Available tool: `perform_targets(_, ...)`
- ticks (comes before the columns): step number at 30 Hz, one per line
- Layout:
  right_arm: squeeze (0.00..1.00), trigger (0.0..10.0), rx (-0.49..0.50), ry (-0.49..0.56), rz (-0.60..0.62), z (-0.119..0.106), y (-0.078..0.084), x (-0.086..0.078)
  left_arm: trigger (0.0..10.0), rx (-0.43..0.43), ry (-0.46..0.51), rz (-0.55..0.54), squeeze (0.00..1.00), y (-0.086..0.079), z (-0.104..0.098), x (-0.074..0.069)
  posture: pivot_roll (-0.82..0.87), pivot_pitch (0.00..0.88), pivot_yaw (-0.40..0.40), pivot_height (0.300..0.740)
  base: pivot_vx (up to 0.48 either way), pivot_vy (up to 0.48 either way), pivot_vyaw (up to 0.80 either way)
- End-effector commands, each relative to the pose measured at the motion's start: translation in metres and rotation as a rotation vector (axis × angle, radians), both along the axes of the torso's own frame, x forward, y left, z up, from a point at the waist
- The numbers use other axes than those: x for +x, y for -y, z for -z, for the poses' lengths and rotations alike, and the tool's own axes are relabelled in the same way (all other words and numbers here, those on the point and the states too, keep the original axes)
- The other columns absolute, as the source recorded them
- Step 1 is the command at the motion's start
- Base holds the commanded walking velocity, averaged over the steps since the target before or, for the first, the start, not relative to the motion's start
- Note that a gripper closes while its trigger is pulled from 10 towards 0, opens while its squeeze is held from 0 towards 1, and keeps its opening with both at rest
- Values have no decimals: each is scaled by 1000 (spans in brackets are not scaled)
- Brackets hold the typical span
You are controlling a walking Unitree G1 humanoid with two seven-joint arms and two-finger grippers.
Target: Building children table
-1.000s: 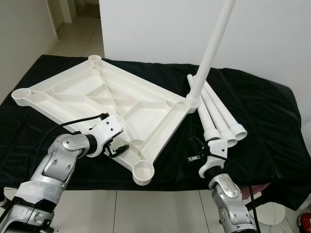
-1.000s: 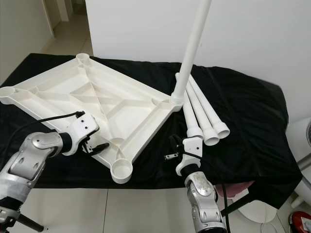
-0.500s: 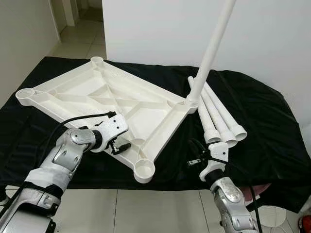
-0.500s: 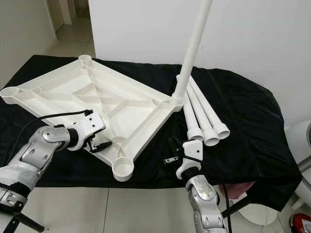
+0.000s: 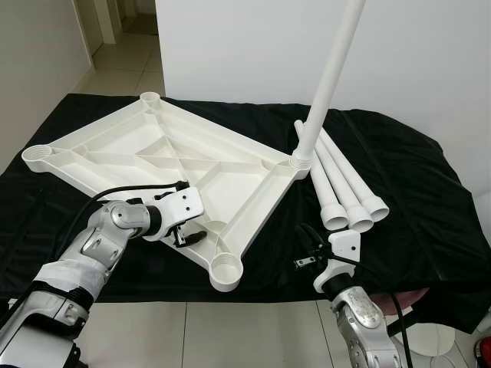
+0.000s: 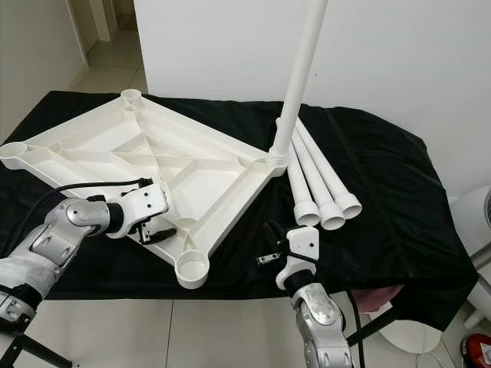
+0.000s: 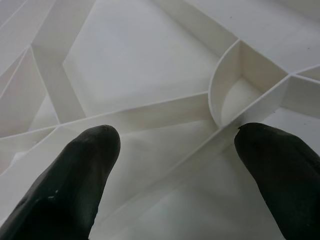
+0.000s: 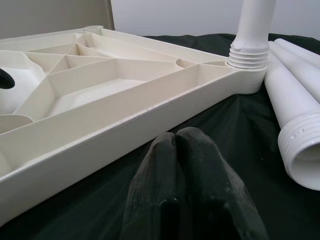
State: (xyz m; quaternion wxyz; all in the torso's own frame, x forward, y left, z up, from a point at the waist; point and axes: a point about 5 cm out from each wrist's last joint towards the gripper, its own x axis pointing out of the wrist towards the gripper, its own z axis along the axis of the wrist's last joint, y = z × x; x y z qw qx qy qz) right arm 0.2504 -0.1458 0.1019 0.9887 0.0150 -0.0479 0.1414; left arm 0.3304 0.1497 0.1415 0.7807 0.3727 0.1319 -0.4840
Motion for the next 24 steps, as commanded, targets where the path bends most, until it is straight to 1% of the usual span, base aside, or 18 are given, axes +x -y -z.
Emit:
perform_targets(1, 0, 10000, -11, -6, 20, 0, 5, -1, 10000, 42, -264, 180, 0, 0, 22, -21, -51, 0, -45, 740, 0, 0, 0)
perform_targets(3, 0, 10000, -12, -8, 25, -1, 6, -1, 10000, 20, -304, 219, 0, -1, 24, -27, -49, 0, -43, 740, 0, 0, 0)
perform_targets(4, 0, 10000, -14, -7, 27, -1, 6, 0, 10000, 25, -319, 237, 0, -4, 26, -30, -49, 0, -43, 740, 0, 0, 0)
perform_targets(5, 0, 10000, -15, -6, 28, -1, 7, 0, 10000, 31, -326, 249, 0, -5, 27, -32, -47, 0, -42, 740, 0, 0, 0)
perform_targets(7, 0, 10000, -15, -6, 28, -1, 7, 0, 10000, 31, -326, 249, 0, -5, 27, -32, -47, 0, -42, 740, 0, 0, 0)
perform_targets(9, 0, 10000, -16, -5, 32, -2, 8, 0, 10000, 75, -345, 286, 0, -12, 31, -39, -44, 0, -32, 740, 0, 0, 0)
perform_targets(11, 0, 10000, -15, -5, 40, -1, 8, 2, 10000, 115, -352, 315, 0, -17, 31, -42, -43, 0, -29, 740, 0, 0, 0)
perform_targets(16, 0, 10000, -12, -3, 47, -1, 9, 2, 10000, 127, -361, 326, 0, -19, 30, -43, -45, 0, -24, 740, 0, 0, 0)
perform_targets(17, 0, 10000, -14, -2, 50, -1, 8, 2, 10000, 145, -367, 338, 0, -21, 30, -44, -53, 0, -14, 740, 0, 0, 0)
perform_targets(19, 0, 10000, -8, -2, 65, -1, 8, 2, 10000, 173, -357, 346, 0, -23, 28, -41, -52, 0, -11, 740, 0, 0, 0)
perform_targets(22, 0, 10000, -6, -1, 68, -1, 7, 2, 10000, 180, -353, 346, 0, -22, 28, -40, -56, 0, -9, 740, 0, 0, 0)
perform_targets(23, 0, 10000, -4, 0, 68, -1, 6, 2, 8196, 180, -352, 346, 0, -21, 28, -39, -59, 0, -7, 740, 0, 0, 0)
perform_targets(24, 0, 10000, -3, 1, 67, -1, 6, 2, 6039, 178, -355, 353, 0, -20, 28, -39, -60, 0, -7, 740, 0, 0, 0)
